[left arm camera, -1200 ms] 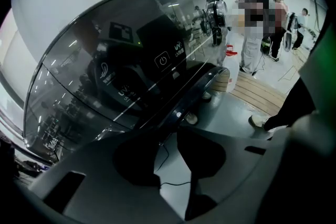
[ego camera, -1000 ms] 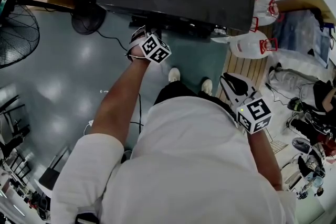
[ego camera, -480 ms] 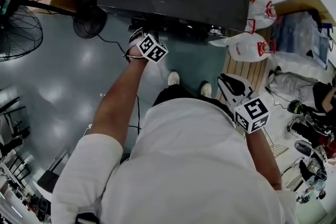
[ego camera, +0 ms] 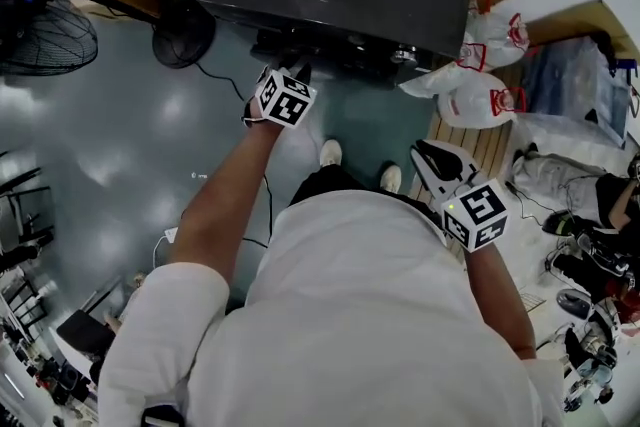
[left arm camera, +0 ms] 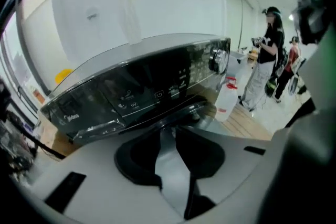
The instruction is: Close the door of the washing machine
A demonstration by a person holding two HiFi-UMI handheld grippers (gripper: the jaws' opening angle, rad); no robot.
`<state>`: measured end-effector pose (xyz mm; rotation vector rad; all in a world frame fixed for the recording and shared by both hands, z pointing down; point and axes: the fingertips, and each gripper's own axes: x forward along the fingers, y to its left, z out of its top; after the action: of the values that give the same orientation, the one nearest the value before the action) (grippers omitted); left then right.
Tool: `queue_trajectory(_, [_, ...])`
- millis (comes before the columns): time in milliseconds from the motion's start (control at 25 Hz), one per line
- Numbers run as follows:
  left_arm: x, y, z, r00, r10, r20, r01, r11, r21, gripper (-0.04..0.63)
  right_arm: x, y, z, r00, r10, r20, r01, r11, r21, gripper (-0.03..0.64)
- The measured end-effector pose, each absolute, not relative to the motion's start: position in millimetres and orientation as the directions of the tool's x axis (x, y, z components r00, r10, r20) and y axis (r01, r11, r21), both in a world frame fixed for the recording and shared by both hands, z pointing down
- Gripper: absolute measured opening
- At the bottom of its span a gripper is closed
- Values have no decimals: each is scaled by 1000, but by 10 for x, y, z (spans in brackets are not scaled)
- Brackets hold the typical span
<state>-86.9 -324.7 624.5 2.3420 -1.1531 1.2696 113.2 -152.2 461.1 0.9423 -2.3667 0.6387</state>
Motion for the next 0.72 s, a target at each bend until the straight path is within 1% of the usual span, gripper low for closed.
queue_trajectory(120, [-847,-3045,6071,358,-538,763,-823,-569,-15,83,1207,-1459,4559,-649,-477,593,-706,669,-234,48])
queue_trajectory(240, [-769,-2810,5847,406,-564,719,-863,-495,98,64,1307,-1392,4521,-670,-466,577,-685,689,-239,41])
queue_trajectory(520, [-442,-2271,5300,484,-592,645,-868,-418,267,44,1507,-1323,4393,-720,-419,554,-626,737,-255,26])
queue_trajectory(720, [-118,-1945,4901,545,-611,574,-838,-384,387,40,1584,-1325,4358,-754,-368,544,-570,779,-262,18])
